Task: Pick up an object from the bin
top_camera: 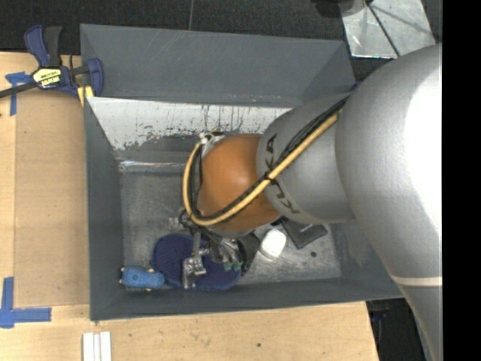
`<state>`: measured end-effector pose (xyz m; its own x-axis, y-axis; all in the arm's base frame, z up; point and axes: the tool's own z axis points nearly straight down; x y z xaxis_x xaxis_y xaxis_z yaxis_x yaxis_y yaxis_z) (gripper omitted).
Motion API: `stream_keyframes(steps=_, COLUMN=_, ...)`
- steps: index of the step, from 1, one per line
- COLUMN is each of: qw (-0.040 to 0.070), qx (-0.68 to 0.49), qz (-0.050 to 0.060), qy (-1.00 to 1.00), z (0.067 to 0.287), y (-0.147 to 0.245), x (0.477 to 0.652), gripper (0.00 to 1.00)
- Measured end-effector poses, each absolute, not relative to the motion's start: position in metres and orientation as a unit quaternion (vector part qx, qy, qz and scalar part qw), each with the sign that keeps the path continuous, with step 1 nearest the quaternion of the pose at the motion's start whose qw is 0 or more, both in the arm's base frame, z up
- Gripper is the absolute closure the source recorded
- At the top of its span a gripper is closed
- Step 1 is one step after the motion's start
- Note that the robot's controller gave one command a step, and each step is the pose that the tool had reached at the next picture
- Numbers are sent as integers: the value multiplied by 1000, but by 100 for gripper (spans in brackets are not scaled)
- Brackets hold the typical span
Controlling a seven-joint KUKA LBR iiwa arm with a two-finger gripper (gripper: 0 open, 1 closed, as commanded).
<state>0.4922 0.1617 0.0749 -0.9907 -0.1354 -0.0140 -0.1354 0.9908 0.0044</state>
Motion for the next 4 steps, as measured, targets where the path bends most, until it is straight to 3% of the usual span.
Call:
stream_keyframes(steps=1, qw=4, qx=94, qz=1, qy=996, z=102, y=165, x=488, gripper=0)
stream_keyframes(steps=2, qw=2, qx=182, qz=2, qy=983, z=104, y=150, x=502, gripper=0)
stream_keyframes(steps=3, qw=5, qx=-8, qz=0, qy=1000, z=77, y=173, x=502, gripper=0)
stream_keyframes(steps=4, qw=3, qx=-8, qz=0, qy=1000, z=80, y=173, x=505, gripper=0)
